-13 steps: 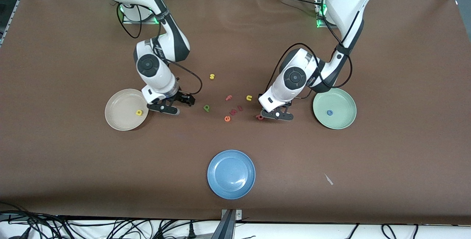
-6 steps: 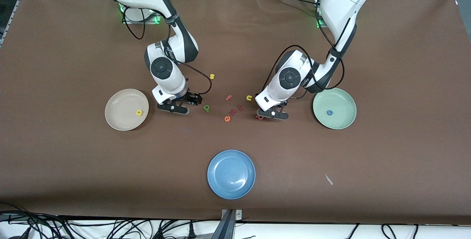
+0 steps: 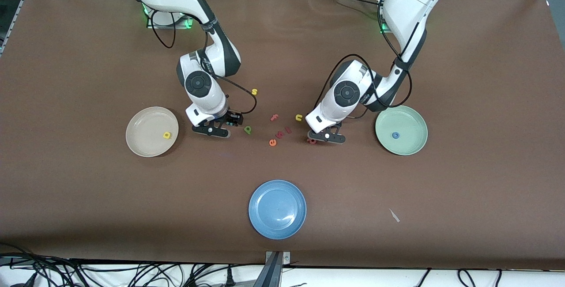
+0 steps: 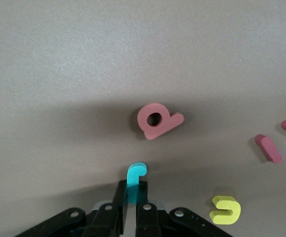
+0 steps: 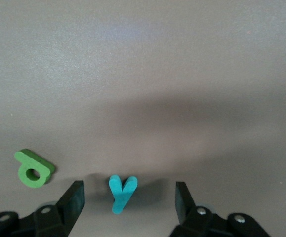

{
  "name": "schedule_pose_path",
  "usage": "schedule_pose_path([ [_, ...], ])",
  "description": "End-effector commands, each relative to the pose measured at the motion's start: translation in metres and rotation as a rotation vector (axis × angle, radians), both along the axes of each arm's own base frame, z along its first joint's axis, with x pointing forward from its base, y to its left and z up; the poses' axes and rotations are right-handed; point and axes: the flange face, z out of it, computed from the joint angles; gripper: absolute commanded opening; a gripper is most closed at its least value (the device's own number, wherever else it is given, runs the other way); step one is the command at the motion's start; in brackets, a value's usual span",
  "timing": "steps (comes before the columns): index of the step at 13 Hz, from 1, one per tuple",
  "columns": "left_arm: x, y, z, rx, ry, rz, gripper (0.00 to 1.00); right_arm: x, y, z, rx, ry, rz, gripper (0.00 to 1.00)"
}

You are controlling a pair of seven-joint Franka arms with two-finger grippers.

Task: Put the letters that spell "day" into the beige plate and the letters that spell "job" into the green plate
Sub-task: 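Grasp the cyan y with the right gripper while the left gripper grasps cyan r, then carry the cyan y toward the beige plate while the left gripper carries cyan r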

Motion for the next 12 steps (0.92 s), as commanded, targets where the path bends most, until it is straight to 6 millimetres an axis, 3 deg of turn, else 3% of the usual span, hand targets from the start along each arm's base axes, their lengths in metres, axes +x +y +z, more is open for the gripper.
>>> schedule_pose_path([
  [1,0.000,0.000,0.005,0.014,-0.023,-0.005,0.00,0.003,0.006,-0.005,-0.010,0.006,0.003,0.79],
  [4,0.001,0.001,0.012,0.015,-0.026,-0.008,0.00,0.005,0.008,-0.005,-0.009,0.003,0.004,0.68],
  [7,0.005,0.005,0.030,0.020,-0.029,-0.010,0.00,0.005,0.008,-0.005,-0.008,0.011,0.002,0.45],
  [12,0.018,0.029,0.063,0.112,-0.027,-0.074,0.00,0.004,0.008,-0.007,-0.008,0.019,-0.009,0.34],
])
